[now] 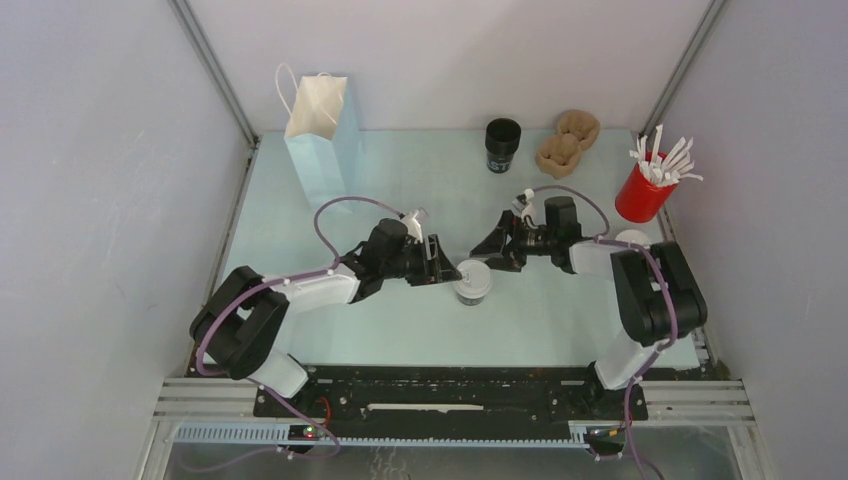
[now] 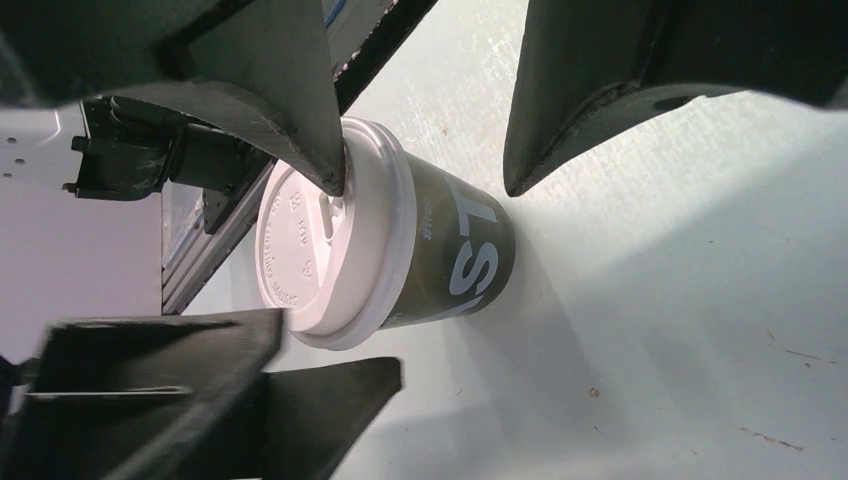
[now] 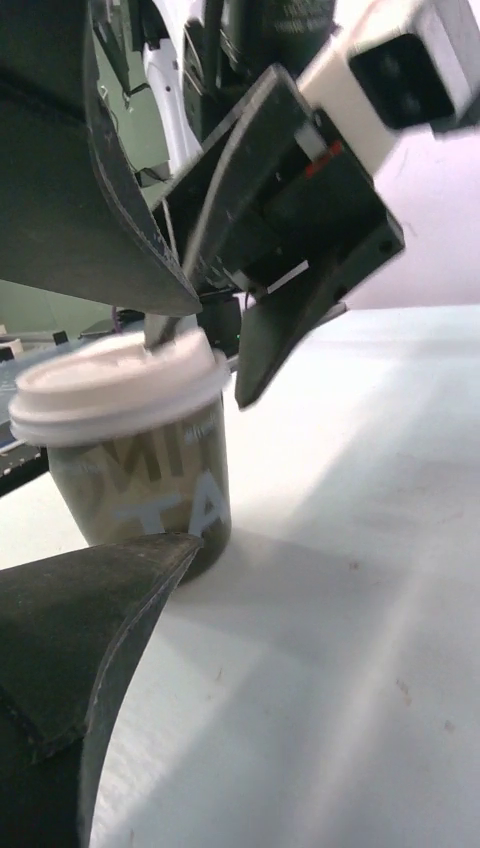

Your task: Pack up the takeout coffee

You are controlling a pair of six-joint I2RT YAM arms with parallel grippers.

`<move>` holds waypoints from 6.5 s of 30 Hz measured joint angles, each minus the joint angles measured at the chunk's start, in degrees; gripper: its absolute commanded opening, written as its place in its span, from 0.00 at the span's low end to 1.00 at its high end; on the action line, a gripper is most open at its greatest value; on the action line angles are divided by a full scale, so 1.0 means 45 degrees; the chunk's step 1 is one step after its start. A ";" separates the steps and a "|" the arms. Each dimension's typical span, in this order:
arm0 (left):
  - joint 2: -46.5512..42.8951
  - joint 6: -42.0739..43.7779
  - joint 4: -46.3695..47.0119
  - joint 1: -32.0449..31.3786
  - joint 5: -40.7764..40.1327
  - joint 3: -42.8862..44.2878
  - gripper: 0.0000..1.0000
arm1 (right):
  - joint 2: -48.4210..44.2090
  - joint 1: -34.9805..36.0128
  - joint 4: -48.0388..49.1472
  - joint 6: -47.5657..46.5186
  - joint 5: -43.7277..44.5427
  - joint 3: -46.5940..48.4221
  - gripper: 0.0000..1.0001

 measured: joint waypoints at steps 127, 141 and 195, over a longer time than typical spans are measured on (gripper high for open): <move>-0.3638 0.1933 -0.3619 0.2531 -0.0729 0.0039 0.84 | -0.1613 0.5659 -0.5124 -0.0063 0.8242 0.1530 0.87; -0.2778 0.0971 -0.2390 0.1749 0.0622 -0.1715 0.82 | -0.2016 0.5663 -0.3910 0.0971 0.7388 -0.0151 0.79; -0.6713 0.0000 -0.5275 -0.0316 -0.1724 -0.0777 1.00 | -0.2871 0.2880 -0.1379 -0.0223 0.3555 -0.2089 0.89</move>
